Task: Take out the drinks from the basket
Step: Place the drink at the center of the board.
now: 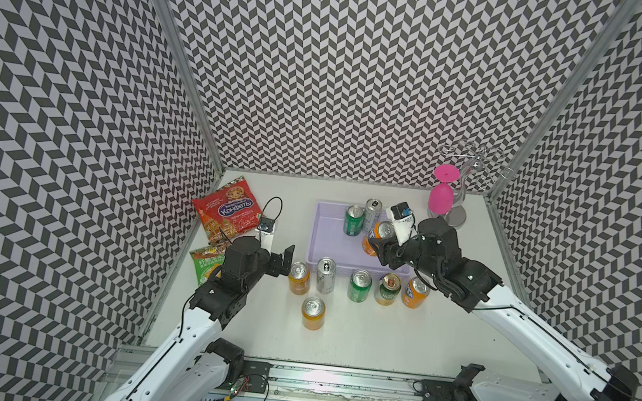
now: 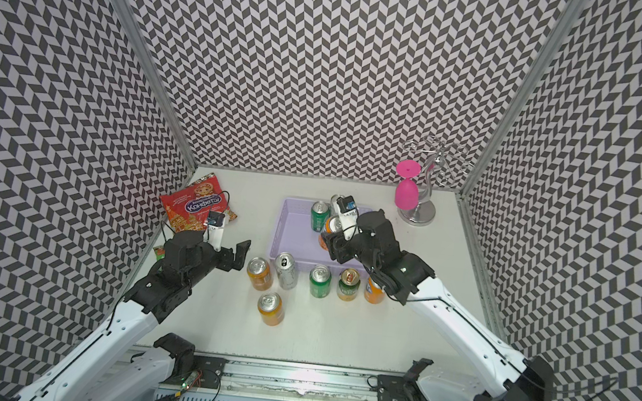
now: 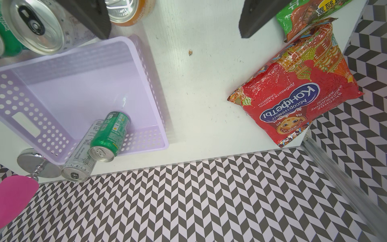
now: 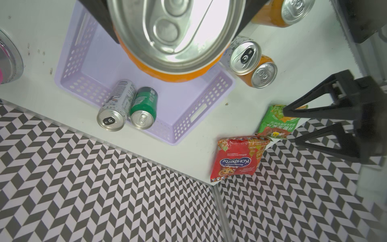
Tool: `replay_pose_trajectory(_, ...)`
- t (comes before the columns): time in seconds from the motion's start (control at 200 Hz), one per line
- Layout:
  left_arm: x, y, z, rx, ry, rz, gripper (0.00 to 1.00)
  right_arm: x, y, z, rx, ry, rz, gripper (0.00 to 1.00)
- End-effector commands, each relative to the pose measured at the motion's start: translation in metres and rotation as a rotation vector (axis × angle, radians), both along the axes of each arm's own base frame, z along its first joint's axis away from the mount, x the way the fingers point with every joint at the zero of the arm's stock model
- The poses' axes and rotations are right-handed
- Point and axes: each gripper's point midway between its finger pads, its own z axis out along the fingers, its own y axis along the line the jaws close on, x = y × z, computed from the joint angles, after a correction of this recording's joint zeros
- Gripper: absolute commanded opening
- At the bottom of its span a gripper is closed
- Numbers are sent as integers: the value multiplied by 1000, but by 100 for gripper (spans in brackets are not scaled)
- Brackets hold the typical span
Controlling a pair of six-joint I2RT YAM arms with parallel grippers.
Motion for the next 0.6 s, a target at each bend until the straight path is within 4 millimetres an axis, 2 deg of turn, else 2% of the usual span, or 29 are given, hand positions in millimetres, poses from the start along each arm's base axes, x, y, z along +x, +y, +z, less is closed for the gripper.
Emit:
replay_pose_trajectory(0.0, 3, 0, 5, -3, -20, -4, 99, -20, 13, 42, 89, -119, 75, 60)
replay_pose_trajectory(0.185, 3, 1, 4, -3, -19, -1, 99, -46, 27, 31, 81, -99, 138, 60)
replay_pose_trajectory(0.596, 5, 3, 2, 5, -14, 13, 99, -102, 60, -23, -3, -11, 291, 61)
